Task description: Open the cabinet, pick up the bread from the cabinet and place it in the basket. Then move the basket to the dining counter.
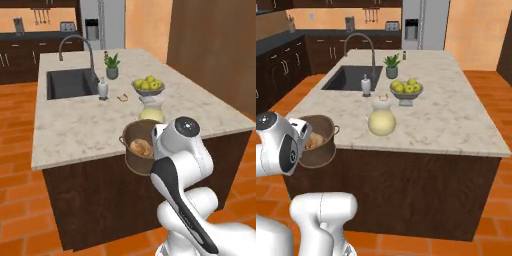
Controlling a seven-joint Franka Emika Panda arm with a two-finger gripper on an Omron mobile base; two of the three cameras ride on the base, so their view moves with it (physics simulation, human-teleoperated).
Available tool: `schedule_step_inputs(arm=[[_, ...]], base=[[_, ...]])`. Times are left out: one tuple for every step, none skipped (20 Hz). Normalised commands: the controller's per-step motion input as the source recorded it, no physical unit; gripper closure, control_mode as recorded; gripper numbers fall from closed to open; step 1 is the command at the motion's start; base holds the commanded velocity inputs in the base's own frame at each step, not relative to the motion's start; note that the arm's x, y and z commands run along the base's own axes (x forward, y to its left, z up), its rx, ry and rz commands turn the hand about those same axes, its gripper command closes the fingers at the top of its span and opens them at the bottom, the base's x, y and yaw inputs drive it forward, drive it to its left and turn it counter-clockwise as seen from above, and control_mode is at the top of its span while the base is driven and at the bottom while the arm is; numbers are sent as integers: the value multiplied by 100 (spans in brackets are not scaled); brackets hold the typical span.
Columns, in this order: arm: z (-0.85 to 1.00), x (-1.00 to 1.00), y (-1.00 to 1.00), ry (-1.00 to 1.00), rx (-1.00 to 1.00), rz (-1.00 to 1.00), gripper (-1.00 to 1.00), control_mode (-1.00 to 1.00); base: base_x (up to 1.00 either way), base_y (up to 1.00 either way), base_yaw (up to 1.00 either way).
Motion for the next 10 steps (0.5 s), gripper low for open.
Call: schedule_step_inputs(arm=[[0,0,0,0,0,0,100,100],[0,0,0,0,0,0,100,100],[0,0,0,0,0,0,100,100],[0,0,0,0,0,0,100,100],[0,0,0,0,0,0,100,100],[0,0,0,0,0,0,100,100],[0,0,0,0,0,0,100,100],[0,0,0,0,0,0,100,100],[0,0,0,0,0,0,100,100],[0,0,0,0,0,0,100,100]], base=[[19,-100,-3],[30,-100,-2],[47,-100,0],[48,-100,0],[44,-100,0],[44,-100,0],[48,-100,0],[64,-100,-1],[98,-100,-2],[100,-100,-1]])
